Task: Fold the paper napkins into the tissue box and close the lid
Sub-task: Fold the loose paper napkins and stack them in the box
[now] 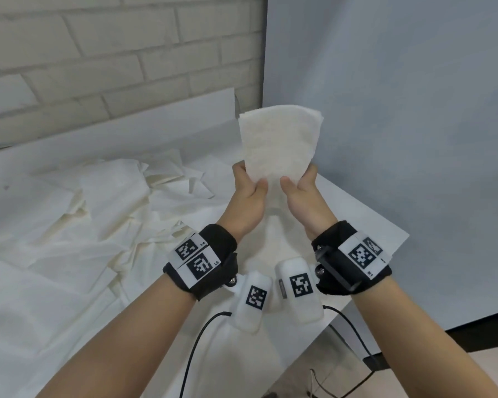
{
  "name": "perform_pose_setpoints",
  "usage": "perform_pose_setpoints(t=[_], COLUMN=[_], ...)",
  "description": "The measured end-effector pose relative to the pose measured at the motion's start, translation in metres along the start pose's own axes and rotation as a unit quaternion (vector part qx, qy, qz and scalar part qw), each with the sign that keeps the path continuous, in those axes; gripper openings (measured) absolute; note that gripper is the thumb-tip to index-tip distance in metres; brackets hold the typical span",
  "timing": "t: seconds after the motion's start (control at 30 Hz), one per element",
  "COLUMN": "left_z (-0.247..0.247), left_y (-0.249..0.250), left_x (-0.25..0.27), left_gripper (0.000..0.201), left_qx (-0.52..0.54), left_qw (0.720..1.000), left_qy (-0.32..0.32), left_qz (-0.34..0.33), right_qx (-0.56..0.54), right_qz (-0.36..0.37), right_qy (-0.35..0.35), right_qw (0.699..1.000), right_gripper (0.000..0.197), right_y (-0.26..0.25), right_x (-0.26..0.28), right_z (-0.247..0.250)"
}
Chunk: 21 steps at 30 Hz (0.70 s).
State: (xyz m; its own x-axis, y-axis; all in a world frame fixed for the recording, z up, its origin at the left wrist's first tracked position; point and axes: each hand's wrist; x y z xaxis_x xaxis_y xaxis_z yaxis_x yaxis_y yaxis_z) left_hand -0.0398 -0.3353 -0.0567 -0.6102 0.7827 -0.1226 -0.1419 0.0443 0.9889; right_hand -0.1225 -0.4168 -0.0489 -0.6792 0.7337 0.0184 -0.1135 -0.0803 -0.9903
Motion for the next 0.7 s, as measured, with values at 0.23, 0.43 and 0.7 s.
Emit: perform_pose_setpoints(t=[0.23,0.43,0.7], left_z=[-0.004,-0.003,0.026], left_y=[-0.009,-0.007,0.015], left_x=[0.005,0.004,0.002], left_gripper=[0.026,0.029,0.043], left_qx=[-0.03,-0.02,-0.039], left_qw=[0.999,1.0,0.982], left_qy=[-0.014,0.006,0.14], left_qz=[0.025,0.002,-0.119], right_qx=[0.021,0.024,0.268], right_qz=[-0.02,-0.002,0.086], right_qy=[0.011,0.032,-0.057], right_qw=[1.0,0.999,0.958], right_gripper=[0.022,0.038,0.037], right_y=[0.012,0.018,-0.005], right_x=[-0.002,-0.005,-0.014], right_z=[0.003,0.01,0.029])
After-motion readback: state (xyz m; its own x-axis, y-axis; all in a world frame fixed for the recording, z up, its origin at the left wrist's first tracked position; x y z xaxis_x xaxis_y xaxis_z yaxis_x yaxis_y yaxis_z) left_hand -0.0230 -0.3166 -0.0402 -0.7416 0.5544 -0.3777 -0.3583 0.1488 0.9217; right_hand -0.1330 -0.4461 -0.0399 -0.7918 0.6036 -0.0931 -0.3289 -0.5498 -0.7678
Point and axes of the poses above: each hand's wrist, its own x-axis away from the middle knuckle, its own z-axis out of the back of the hand, y = z × x, and after that the axes turned 1 degree about -z, right-handed
